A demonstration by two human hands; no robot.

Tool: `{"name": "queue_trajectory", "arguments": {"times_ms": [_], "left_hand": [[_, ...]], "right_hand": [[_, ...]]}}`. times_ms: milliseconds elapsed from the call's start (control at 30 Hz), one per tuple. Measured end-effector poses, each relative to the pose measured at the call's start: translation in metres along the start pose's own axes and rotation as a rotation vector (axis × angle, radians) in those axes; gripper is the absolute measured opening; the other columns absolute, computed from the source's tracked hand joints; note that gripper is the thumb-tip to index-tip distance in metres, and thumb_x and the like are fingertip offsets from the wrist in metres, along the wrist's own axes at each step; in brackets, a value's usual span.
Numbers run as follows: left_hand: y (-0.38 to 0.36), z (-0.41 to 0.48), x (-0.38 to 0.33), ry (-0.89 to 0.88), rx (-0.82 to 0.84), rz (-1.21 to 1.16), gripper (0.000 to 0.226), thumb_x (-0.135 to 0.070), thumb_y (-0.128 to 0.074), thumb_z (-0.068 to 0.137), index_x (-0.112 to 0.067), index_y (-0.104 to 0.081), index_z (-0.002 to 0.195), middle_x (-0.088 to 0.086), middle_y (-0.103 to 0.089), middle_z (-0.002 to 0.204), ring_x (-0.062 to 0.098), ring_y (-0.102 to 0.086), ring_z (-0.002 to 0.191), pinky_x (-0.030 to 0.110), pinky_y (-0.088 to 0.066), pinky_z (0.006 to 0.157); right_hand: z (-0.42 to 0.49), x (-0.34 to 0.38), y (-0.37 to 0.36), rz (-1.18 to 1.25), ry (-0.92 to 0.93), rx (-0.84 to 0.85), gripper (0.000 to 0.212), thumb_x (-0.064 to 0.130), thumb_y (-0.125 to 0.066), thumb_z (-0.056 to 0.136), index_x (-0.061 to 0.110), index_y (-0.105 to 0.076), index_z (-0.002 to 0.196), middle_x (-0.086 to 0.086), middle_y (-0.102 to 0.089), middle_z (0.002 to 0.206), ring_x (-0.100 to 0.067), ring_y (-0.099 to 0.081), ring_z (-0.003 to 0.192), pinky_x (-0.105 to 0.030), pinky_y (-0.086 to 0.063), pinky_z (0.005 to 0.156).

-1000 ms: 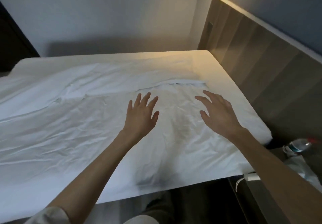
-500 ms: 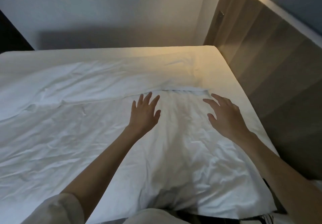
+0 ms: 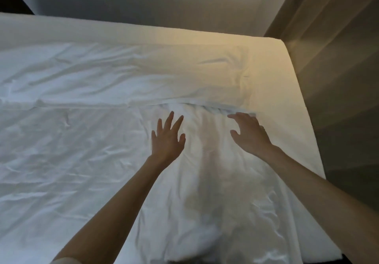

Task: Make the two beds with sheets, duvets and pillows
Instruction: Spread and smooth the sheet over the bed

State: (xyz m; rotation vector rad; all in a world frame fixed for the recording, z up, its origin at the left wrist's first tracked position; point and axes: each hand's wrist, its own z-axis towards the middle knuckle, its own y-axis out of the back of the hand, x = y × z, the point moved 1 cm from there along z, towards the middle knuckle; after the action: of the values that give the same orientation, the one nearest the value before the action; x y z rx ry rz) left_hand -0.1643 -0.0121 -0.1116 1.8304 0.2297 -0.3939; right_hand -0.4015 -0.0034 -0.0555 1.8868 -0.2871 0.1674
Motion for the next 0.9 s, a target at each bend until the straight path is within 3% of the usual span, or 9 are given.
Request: {"name": "queue_trajectory", "arguments": {"times_ms": [200,400,567,667,767,833,900], "left_hand": [[-0.094,0.057,0.0,0.267,0.059,-0.19,0.062,-0.04,-0.045,0.1,-0.041,-0.013,0.153,-0.011,0.012,0.162,0.039,0.014,0.147,0.069,-0.012,0.11],[-0.171,0.117,0.025,0.436,0.187,-0.129,0.087,-0.065,-0.058,0.083,-0.046,-0.008,0.151,-0.011,0.02,0.16,0.051,0.021,0.14,0.077,-0.007,0.104],[-0.207,0.14,0.037,0.455,0.145,-0.053,0.094,-0.07,-0.06,0.078,-0.052,-0.002,0.149,-0.013,0.022,0.159,0.054,0.022,0.138,0.083,-0.001,0.095],[-0.21,0.142,0.038,0.462,0.121,-0.034,0.093,-0.069,-0.06,0.078,-0.052,-0.003,0.15,-0.013,0.021,0.16,0.053,0.021,0.139,0.082,-0.002,0.096],[-0.212,0.15,0.041,0.462,0.135,-0.036,0.094,-0.069,-0.062,0.076,-0.053,-0.004,0.149,-0.015,0.021,0.159,0.053,0.022,0.139,0.083,-0.003,0.096],[-0.212,0.154,0.044,0.472,0.15,-0.067,0.095,-0.068,-0.064,0.076,-0.054,-0.005,0.148,-0.017,0.021,0.159,0.053,0.023,0.138,0.083,-0.002,0.095],[-0.212,0.155,0.046,0.467,0.142,-0.078,0.094,-0.067,-0.065,0.075,-0.054,-0.008,0.148,-0.018,0.018,0.159,0.052,0.022,0.139,0.084,-0.002,0.094]], "right_hand": [[0.097,-0.035,-0.047,-0.041,0.073,0.055,0.053,0.023,-0.049,0.097,0.029,-0.031,0.147,-0.001,-0.02,0.158,-0.027,-0.021,0.142,-0.044,-0.028,0.109],[0.187,-0.067,-0.094,-0.149,0.13,0.066,0.065,0.025,-0.056,0.093,0.036,-0.024,0.149,-0.002,-0.008,0.162,-0.03,-0.011,0.145,-0.051,-0.024,0.114],[0.26,-0.073,-0.116,-0.209,0.189,-0.053,0.088,0.021,-0.062,0.088,0.042,-0.005,0.152,-0.003,0.006,0.163,-0.035,0.002,0.148,-0.058,-0.009,0.116],[0.295,-0.073,-0.129,-0.207,0.186,-0.032,0.093,0.019,-0.065,0.086,0.042,-0.004,0.153,-0.008,-0.004,0.162,-0.036,-0.008,0.147,-0.058,-0.015,0.115],[0.316,-0.077,-0.143,-0.141,0.212,-0.107,0.089,0.018,-0.067,0.081,0.031,-0.017,0.154,-0.016,-0.032,0.149,-0.039,-0.032,0.135,-0.053,-0.029,0.108],[0.325,-0.078,-0.147,-0.069,0.244,-0.205,0.071,0.01,-0.063,0.08,0.017,-0.038,0.146,-0.017,-0.052,0.127,-0.039,-0.048,0.116,-0.045,-0.04,0.094],[0.33,-0.076,-0.145,-0.003,0.222,-0.278,0.05,0.005,-0.06,0.081,0.009,-0.052,0.13,-0.017,-0.059,0.111,-0.039,-0.053,0.104,-0.041,-0.04,0.079]]}}
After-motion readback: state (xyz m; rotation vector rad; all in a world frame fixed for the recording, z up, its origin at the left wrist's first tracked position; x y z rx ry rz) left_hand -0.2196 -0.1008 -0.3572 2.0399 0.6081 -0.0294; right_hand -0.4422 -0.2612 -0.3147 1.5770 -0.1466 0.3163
